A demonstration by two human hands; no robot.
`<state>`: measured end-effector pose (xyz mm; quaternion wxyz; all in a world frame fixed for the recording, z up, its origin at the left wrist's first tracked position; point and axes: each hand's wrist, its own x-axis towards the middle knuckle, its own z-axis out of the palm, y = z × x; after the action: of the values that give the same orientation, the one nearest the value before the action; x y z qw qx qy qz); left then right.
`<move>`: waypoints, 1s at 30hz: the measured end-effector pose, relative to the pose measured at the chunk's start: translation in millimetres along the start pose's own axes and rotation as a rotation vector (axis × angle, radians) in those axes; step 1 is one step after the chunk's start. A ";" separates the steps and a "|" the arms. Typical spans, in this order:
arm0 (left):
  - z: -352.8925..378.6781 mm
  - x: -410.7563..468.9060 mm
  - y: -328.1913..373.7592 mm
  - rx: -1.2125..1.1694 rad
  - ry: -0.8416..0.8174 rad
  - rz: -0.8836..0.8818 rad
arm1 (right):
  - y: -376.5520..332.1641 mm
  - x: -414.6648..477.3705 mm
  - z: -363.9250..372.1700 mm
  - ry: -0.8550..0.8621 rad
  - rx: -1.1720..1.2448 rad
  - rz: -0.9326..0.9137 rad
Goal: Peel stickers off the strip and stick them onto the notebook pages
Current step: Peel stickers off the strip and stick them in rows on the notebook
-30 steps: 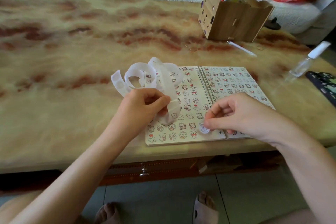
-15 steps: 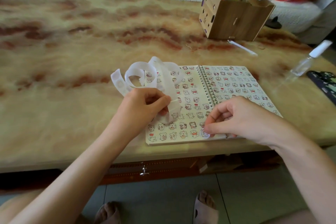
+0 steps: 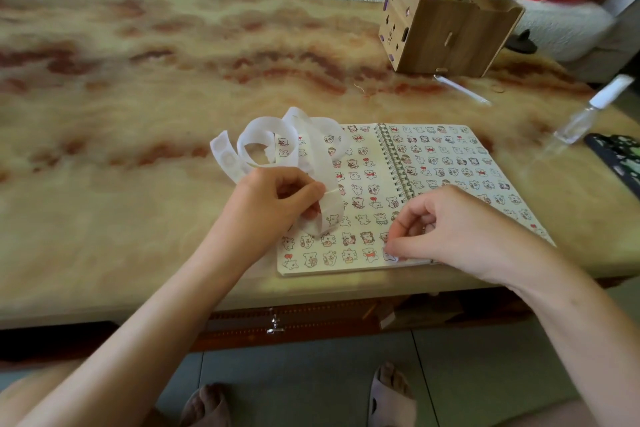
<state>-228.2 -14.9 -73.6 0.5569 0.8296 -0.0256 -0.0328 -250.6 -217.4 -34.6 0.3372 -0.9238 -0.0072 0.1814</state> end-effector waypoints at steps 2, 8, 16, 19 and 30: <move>0.1 0.2 -0.4 0.003 -0.004 0.000 | 0.3 -0.3 1.1 0.016 -0.029 -0.005; 1.8 0.5 0.2 -0.003 -0.001 0.006 | 3.6 0.3 3.2 0.043 -0.118 -0.025; 2.5 -0.8 1.6 0.017 0.003 0.014 | 7.1 3.7 -3.0 0.035 -0.194 -0.044; 2.3 -1.2 2.3 0.016 0.003 0.017 | 9.4 5.8 -6.6 -0.007 -0.103 -0.059; 2.0 -1.9 2.9 0.013 0.004 0.013 | 14.6 10.6 -8.0 -0.036 -0.062 -0.057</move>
<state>-230.3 -17.8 -71.6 0.5518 0.8330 -0.0300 -0.0273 -239.6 -232.2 -41.6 0.3133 -0.9298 -0.0454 0.1877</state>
